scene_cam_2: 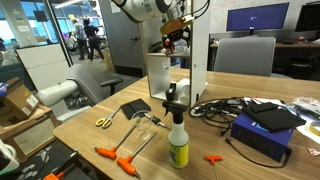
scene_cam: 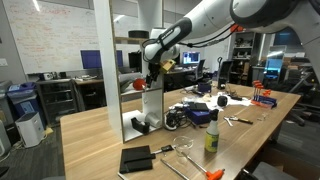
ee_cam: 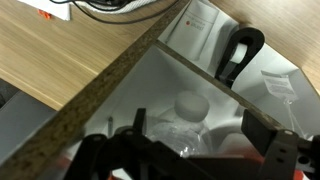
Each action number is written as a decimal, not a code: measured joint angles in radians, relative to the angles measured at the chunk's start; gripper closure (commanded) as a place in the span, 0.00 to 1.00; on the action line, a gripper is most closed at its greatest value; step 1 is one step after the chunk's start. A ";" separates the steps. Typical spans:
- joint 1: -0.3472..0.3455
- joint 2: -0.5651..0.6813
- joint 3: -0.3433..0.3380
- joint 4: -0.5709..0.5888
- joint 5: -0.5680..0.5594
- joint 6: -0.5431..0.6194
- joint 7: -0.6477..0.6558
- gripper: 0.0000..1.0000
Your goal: Put the water bottle on the table
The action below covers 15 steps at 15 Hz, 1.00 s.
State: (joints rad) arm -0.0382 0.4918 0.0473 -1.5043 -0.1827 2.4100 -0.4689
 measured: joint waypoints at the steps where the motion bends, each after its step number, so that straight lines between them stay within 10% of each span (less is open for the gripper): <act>1: -0.002 0.003 0.001 0.004 0.003 0.001 -0.005 0.32; 8: -0.018 0.006 0.005 0.010 0.012 0.011 -0.033 0.92; 15: -0.021 0.006 0.007 0.012 0.020 0.011 -0.035 0.87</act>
State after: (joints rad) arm -0.0592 0.4973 0.0541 -1.4918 -0.1629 2.4211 -0.5037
